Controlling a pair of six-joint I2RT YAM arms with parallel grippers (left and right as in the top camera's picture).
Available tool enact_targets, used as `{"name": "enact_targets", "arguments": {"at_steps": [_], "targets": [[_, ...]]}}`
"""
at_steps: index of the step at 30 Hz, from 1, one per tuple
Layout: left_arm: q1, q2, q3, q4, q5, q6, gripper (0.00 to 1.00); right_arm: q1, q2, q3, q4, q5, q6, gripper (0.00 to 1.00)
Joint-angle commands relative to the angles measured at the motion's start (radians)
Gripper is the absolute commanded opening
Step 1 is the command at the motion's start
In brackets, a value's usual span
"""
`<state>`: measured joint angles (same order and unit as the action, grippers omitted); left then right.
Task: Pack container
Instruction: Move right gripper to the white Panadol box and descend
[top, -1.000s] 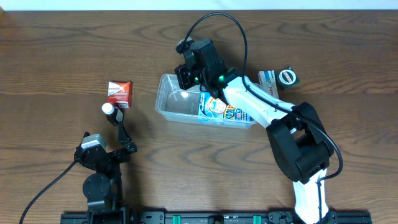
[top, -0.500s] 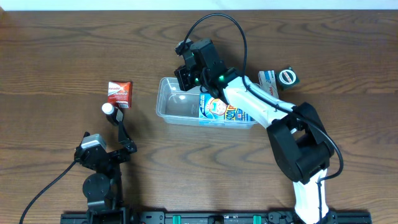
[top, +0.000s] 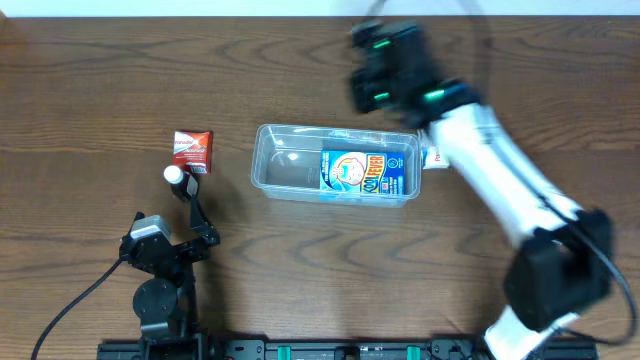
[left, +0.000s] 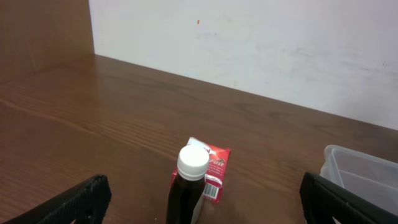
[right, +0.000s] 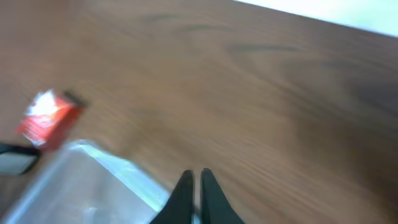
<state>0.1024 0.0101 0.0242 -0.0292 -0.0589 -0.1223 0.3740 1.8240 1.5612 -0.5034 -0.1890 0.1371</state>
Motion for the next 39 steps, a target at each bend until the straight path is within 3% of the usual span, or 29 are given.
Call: {"name": "enact_targets", "arguments": {"at_steps": [1,4,11,15,20,22,24,25,39], "targets": [[-0.004,-0.006,-0.020,-0.037,-0.012,0.017,0.98,-0.136,-0.060,0.015,-0.123,0.043,-0.055,0.18],[-0.004,-0.006,-0.020,-0.037,-0.012,0.017,0.98,-0.233,-0.061,0.014,-0.267,0.043,-0.092,0.34],[-0.004,-0.006,-0.020,-0.037,-0.012,0.017,0.98,-0.325,-0.043,-0.044,-0.399,0.042,-0.172,0.50],[-0.004,-0.006,-0.020,-0.037,-0.012,0.017,0.98,-0.309,-0.043,-0.076,-0.382,0.043,-0.188,0.51],[-0.004,-0.006,-0.020,-0.037,-0.012,0.017,0.98,-0.291,-0.034,-0.096,-0.393,0.043,-0.161,0.39],[-0.004,-0.006,-0.020,-0.037,-0.012,0.017,0.98,-0.284,-0.030,-0.103,-0.410,0.043,-0.140,0.27],[-0.004,-0.006,-0.020,-0.037,-0.012,0.017,0.98,-0.276,-0.027,-0.113,-0.419,0.043,-0.122,0.06],[-0.004,-0.006,-0.020,-0.037,-0.012,0.017,0.98,-0.270,-0.026,-0.120,-0.422,0.043,-0.108,0.01],[-0.004,-0.006,-0.020,-0.037,-0.012,0.017,0.98,-0.169,-0.026,-0.174,-0.424,0.044,0.047,0.01]]}}
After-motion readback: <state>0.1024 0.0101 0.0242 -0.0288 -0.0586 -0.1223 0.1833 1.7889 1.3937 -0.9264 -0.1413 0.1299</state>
